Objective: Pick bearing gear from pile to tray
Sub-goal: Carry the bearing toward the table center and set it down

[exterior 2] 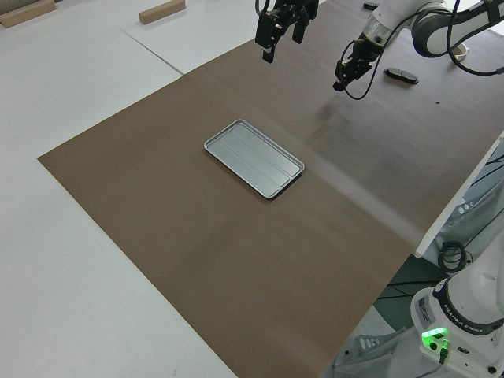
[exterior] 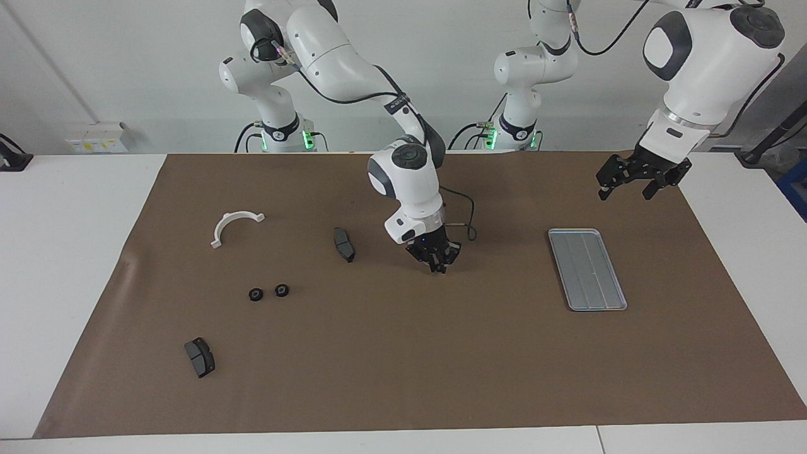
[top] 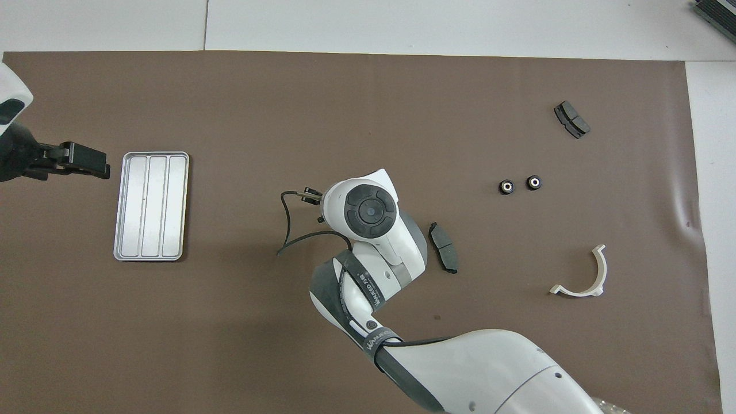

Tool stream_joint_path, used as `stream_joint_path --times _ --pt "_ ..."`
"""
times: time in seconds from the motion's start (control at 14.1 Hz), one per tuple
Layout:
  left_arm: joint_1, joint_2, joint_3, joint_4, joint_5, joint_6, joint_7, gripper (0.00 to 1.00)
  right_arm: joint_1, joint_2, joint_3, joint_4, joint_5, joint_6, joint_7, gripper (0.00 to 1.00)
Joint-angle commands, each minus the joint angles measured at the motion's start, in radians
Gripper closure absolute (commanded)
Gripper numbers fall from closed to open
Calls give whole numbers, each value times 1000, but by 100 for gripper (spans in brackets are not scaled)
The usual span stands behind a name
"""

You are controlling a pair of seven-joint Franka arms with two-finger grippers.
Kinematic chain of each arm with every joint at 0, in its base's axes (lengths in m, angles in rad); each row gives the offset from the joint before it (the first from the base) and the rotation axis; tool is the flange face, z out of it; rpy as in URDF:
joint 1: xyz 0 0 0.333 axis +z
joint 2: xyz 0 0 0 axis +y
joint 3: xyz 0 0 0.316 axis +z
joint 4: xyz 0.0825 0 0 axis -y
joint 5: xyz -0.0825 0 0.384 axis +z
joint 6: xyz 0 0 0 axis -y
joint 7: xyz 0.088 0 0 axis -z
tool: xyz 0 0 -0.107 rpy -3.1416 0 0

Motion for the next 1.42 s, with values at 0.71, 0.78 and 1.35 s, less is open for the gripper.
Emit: stream_joint_path --times 0.71,0.78,1.35 --pt "-42 -51 0 -97 -12 35 -116 0 -159 -165 -49 -41 -131 -186 -162 0" --pt "-59 -49 0 -106 -12 58 -156 0 -199 -177 -49 -41 -131 -220 -242 0" --pt "-294 96 0 -95 26 198 -511 0 -429 -214 -48 -175 -131 -245 -803 0"
